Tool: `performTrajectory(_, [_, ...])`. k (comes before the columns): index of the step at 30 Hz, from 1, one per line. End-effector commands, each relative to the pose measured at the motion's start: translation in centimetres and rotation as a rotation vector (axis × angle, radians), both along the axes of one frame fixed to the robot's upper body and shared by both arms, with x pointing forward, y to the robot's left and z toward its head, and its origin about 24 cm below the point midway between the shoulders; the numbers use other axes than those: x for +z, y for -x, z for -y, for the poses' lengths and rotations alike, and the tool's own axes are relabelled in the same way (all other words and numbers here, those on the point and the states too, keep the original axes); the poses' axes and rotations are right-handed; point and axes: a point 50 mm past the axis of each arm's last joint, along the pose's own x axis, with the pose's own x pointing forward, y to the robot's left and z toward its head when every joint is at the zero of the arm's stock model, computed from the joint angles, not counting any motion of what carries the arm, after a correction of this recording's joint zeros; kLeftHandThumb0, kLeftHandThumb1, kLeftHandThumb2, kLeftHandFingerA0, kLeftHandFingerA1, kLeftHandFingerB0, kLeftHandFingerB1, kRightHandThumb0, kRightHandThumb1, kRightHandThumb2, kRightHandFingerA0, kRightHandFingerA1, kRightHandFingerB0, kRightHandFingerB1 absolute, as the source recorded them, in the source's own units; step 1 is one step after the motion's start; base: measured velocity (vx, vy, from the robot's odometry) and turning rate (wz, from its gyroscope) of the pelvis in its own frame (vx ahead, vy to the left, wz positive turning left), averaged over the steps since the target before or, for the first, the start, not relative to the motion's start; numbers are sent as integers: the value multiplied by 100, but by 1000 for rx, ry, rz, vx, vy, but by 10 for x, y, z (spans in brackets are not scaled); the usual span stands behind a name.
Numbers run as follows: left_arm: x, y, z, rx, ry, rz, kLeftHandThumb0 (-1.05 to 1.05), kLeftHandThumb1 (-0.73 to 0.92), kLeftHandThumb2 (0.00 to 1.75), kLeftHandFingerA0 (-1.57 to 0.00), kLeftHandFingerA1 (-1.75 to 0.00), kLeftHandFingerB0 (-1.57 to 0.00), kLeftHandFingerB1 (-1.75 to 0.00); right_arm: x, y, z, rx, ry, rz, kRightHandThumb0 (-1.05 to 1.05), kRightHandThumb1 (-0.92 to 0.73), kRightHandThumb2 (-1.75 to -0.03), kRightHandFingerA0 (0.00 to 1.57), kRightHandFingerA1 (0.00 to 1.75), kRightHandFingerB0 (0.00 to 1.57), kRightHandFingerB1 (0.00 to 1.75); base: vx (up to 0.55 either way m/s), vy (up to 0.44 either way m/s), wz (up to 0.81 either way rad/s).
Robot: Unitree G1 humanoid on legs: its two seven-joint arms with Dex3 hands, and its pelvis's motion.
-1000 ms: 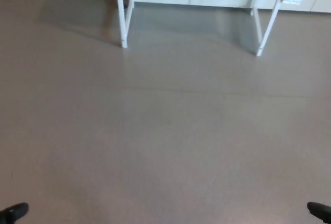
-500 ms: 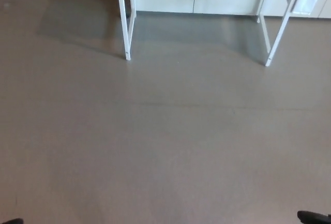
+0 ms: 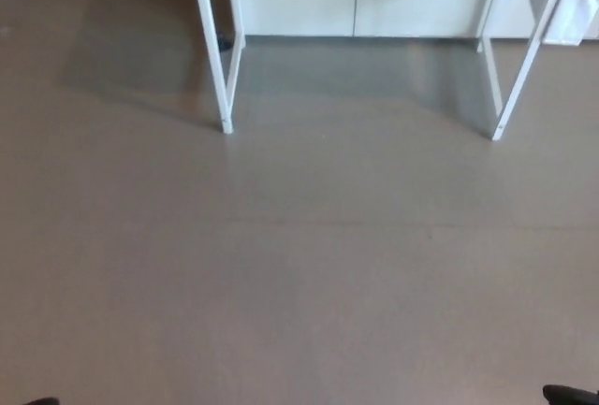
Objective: The robot walk towards a table in front and then clicks the light switch button using the right hand's index finger
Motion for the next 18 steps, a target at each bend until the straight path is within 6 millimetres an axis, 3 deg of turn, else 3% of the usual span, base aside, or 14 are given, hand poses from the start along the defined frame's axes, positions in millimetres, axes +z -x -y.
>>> performTrajectory(1, [4,-1,-4,-26,-47,19,-13,66,61,-47,-45,-40,-41,2,-3,1,30,18,18,-14,-48,-92,46,69,24,57,524,240,55])
performTrajectory(6, [4,-1,-4,-48,-59,27,-16,65,62,-49,-46,-42,-42,2,-4,1,45,16,18,-15,-48,-92,46,69,24,57,407,190,-19])
performTrajectory(7, [4,-1,-5,-57,-68,24,-18,64,62,-49,-46,-42,-43,2,-4,1,47,18,16,-16,-69,-59,50,66,30,49,221,125,8])
performTrajectory(8, [4,-1,-5,-61,-71,22,-18,63,62,-50,-46,-42,-43,2,-4,1,49,19,15,-15,-48,-92,47,69,24,57,239,78,13])
performTrajectory(9, [4,-2,-5,-62,-71,21,-18,63,62,-50,-46,-42,-43,2,-4,1,52,20,15,-15,-48,-92,47,69,24,57,220,45,9])
performTrajectory(10, [5,-1,-4,-79,-80,21,-18,64,63,-49,-47,-42,-43,3,-4,0,59,25,14,-16,-70,-59,50,65,30,49,202,2,12])
performTrajectory(12, [5,-1,-4,-85,-88,17,-19,63,63,-49,-46,-42,-43,2,-3,1,60,23,14,-15,-69,-59,50,65,30,49,156,-54,11])
performTrajectory(13, [5,-1,-4,-87,-85,16,-19,63,63,-49,-46,-42,-43,2,-3,1,58,18,13,-14,-48,-92,47,69,24,57,189,-109,13])
performTrajectory(18, [4,0,-4,-94,-89,22,-20,62,62,-52,-47,-45,-44,1,-3,1,64,14,10,-13,-49,-93,47,69,23,56,304,-209,6])
